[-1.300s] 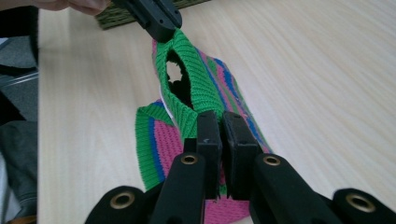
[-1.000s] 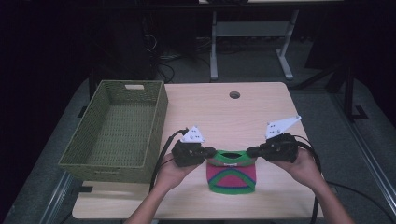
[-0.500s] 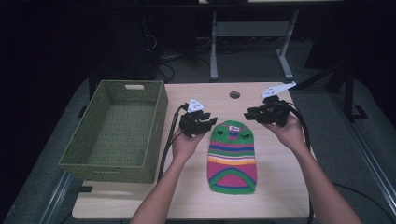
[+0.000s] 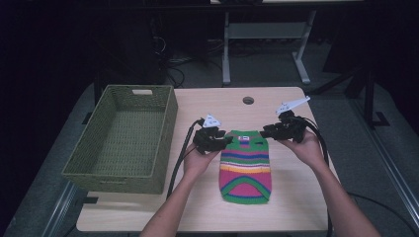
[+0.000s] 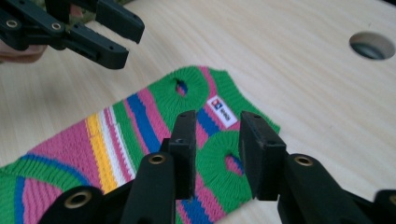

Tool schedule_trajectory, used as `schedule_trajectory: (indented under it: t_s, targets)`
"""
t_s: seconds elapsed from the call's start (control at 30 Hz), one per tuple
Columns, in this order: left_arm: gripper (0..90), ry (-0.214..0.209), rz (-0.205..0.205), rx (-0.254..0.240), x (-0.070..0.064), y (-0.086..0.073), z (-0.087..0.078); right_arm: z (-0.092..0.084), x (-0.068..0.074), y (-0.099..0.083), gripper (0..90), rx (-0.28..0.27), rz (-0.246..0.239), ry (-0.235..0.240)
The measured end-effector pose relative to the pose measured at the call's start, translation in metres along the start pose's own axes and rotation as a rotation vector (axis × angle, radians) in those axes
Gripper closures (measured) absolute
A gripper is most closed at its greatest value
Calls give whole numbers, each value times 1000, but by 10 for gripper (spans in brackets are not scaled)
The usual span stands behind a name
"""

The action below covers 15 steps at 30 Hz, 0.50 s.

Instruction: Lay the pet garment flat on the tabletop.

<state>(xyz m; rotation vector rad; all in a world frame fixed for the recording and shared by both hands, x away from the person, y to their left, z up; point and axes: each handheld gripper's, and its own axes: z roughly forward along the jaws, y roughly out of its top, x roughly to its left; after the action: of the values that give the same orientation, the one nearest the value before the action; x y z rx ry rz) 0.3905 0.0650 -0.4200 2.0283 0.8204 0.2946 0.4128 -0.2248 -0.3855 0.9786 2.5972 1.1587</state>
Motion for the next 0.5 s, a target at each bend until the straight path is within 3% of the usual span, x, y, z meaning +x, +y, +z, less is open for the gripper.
schedule_trajectory:
  t_s: [0.1,0.3,0.5]
  targets:
    - [587,-21,11,40,-3,-5,1,2,2,-7,653,23,0,10]
    - [691,-81,43,116,-12,-18,2,10,14,-26,728,79,-10,43]
    - [716,-105,52,183,-22,-32,7,22,23,-46,753,127,2,80]
